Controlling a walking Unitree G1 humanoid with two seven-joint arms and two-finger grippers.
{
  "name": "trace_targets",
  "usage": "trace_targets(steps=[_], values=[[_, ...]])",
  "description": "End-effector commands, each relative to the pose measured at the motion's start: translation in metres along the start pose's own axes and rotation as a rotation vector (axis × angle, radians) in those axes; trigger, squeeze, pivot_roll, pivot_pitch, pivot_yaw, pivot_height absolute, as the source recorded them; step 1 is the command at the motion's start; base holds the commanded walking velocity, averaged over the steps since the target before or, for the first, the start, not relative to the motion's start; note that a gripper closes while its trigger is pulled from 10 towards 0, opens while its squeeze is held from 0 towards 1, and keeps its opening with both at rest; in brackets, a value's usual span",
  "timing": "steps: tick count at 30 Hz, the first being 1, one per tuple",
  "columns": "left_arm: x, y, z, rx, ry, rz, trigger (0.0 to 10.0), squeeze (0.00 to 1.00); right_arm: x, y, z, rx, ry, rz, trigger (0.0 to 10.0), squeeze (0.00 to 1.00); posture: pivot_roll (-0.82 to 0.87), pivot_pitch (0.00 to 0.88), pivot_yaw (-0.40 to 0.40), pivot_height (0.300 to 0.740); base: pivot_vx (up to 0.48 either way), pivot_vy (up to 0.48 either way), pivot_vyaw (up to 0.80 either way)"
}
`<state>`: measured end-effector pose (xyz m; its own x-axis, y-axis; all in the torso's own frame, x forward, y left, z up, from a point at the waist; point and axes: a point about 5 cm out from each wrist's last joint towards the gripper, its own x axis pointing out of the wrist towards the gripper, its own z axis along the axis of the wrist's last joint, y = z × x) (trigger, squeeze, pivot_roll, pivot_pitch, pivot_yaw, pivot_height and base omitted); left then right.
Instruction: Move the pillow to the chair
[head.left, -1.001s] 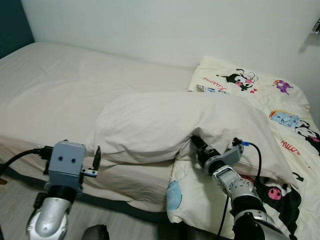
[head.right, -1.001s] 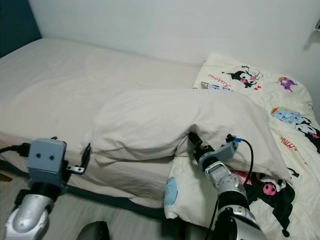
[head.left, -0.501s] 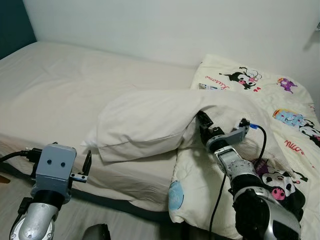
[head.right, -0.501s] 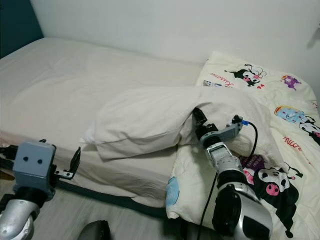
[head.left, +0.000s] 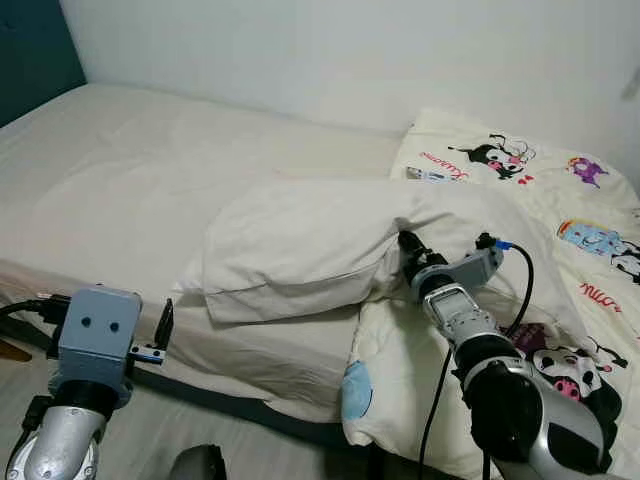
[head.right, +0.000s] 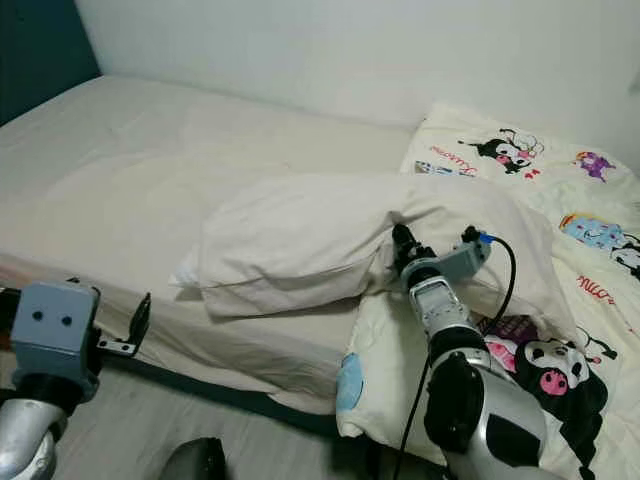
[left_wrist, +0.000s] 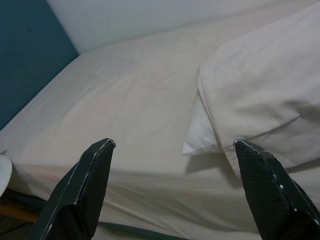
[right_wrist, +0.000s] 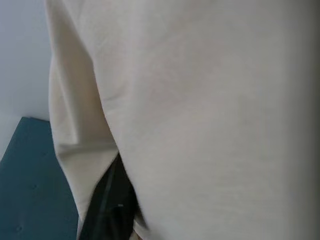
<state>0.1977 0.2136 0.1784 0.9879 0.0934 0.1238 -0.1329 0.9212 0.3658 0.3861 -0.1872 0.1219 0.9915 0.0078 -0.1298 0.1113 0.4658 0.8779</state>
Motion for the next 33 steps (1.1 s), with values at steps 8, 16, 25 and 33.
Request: trace_targets(steps=[8, 16, 25, 33], values=[[0.002, 0.002, 0.001, 0.009, -0.003, 0.009, 10.0, 0.0, 0.001, 0.002, 0.012, -0.123, 0.006, -0.019, 0.0, 0.0, 0.17, 0.054, -0.074, 0.477, 0.0, 0.0, 0.0], [0.016, -0.004, 0.009, -0.093, -0.035, 0.023, 10.0, 0.0, 0.008, 0.04, 0.0, -0.388, 0.107, 0.22, 0.0, 0.0, 0.15, 0.011, -0.084, 0.477, 0.0, 0.0, 0.0], [0.025, -0.017, 0.024, -0.215, -0.091, 0.032, 10.0, 0.0, -0.069, 0.128, -0.052, -0.191, 0.448, 0.899, 0.0, 0.0, 0.09, 0.0, -0.101, 0.477, 0.0, 0.0, 0.0], [0.031, -0.031, 0.028, -0.265, -0.108, 0.002, 10.0, 0.0, -0.129, 0.136, -0.052, -0.113, 0.567, 1.046, 0.0, 0.0, 0.06, 0.0, -0.095, 0.477, 0.0, 0.0, 0.0]])
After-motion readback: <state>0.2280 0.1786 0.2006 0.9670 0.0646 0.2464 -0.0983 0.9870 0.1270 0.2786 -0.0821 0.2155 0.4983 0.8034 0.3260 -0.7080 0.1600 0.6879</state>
